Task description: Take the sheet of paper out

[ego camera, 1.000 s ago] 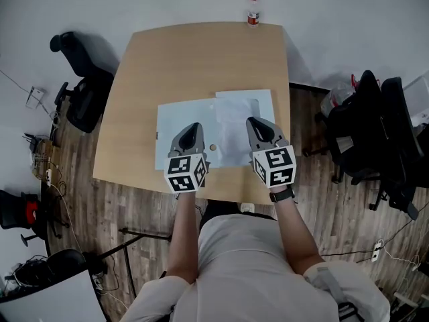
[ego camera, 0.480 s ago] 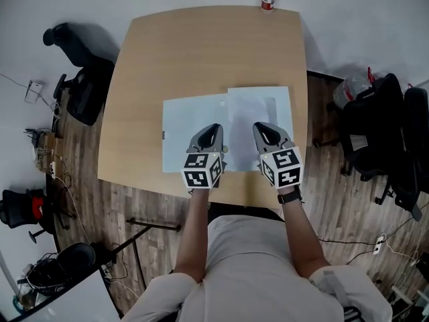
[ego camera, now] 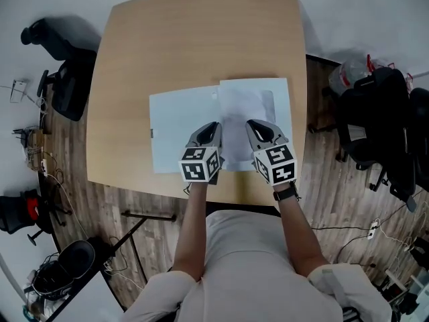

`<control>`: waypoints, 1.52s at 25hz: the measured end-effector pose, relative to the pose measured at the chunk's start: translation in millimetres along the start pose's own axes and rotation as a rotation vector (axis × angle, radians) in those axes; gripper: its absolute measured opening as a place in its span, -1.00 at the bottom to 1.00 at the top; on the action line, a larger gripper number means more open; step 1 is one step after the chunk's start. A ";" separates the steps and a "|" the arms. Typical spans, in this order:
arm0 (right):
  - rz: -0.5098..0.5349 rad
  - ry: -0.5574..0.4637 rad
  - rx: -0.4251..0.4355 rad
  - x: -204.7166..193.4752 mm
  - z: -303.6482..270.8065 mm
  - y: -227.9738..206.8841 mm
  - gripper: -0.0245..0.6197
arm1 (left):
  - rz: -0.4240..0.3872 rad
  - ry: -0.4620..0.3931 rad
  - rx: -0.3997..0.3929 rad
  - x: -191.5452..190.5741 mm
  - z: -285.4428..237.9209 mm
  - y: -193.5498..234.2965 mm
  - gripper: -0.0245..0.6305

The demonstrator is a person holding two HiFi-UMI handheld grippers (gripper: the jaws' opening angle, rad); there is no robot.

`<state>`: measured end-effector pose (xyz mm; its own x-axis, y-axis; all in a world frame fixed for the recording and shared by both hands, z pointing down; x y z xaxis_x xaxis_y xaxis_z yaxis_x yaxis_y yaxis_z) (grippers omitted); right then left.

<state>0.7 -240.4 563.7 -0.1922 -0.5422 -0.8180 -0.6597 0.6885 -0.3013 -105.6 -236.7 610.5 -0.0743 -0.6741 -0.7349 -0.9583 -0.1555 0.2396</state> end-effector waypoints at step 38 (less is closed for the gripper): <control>-0.080 0.082 0.002 -23.4 -28.0 -28.6 -0.88 | -0.044 0.274 -0.049 -66.9 -65.7 -4.9 -0.63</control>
<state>3.7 -260.8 605.1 -0.1979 -0.6328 -0.7486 -0.6736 0.6426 -0.3651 -77.8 -238.3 700.2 0.0510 -0.8351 -0.5478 -0.9440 -0.2193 0.2465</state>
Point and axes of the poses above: the fingertips, and each gripper's own axes: z backward along the fingers, y to its left, x out of its top, the point moved 2 cm from there along z, backward along the fingers, and after that the axes turned 11 degrees about x, right-handed, at the moved point
